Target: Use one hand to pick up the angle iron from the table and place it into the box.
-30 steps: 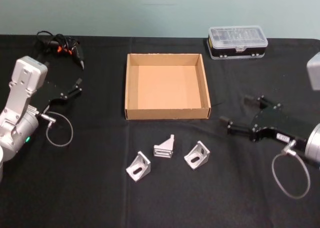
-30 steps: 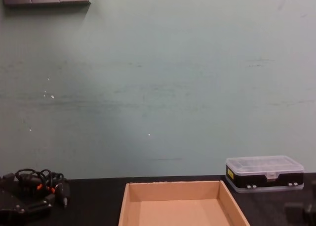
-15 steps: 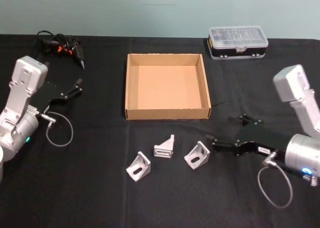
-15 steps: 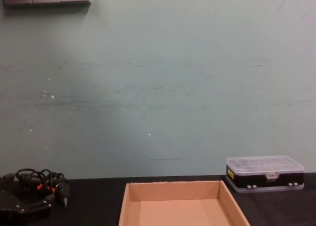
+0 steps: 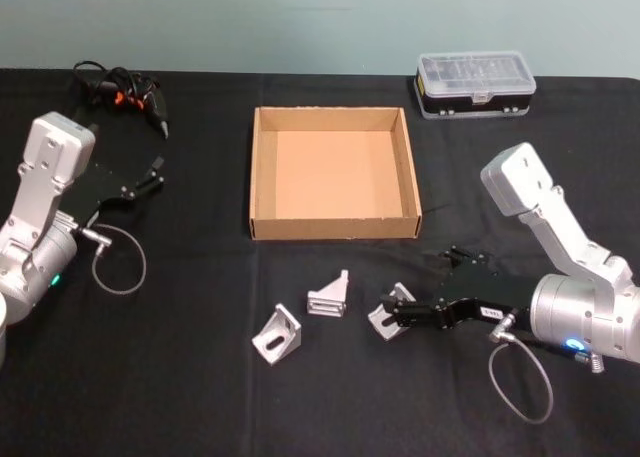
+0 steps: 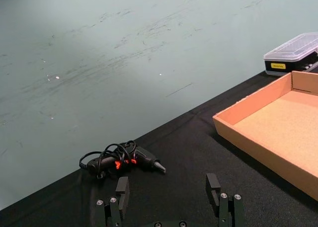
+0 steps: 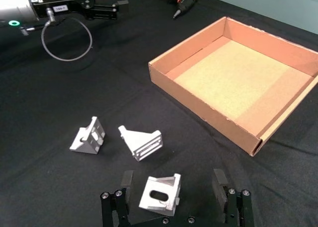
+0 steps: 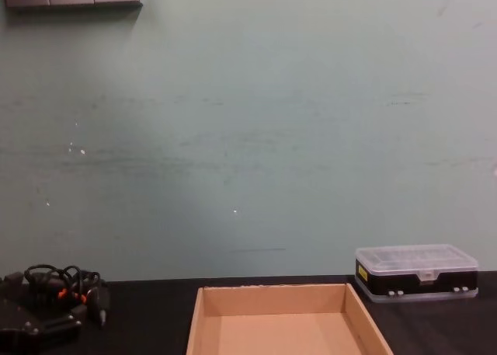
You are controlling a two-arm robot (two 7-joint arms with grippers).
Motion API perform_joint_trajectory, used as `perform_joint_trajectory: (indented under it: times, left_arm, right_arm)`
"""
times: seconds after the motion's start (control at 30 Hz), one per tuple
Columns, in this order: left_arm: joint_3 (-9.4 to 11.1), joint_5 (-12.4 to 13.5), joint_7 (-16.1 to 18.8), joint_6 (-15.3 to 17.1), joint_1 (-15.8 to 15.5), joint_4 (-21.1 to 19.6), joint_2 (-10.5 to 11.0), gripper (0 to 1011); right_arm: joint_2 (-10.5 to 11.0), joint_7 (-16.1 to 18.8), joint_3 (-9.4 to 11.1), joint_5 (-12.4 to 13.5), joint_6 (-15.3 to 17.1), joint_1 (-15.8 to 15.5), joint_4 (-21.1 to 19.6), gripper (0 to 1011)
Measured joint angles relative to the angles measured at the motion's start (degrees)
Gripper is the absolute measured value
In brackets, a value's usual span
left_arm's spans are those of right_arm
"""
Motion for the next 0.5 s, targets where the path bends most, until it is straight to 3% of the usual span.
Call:
perform_joint_trajectory:
  times: [0.5]
  left_arm:
    - [0.0, 0.0, 0.0, 0.0, 0.0, 0.0, 0.0, 1012]
  right_arm:
    - [-2.84, -0.82, -1.02, -1.68, 4.76, 2.2, 1.94, 1004]
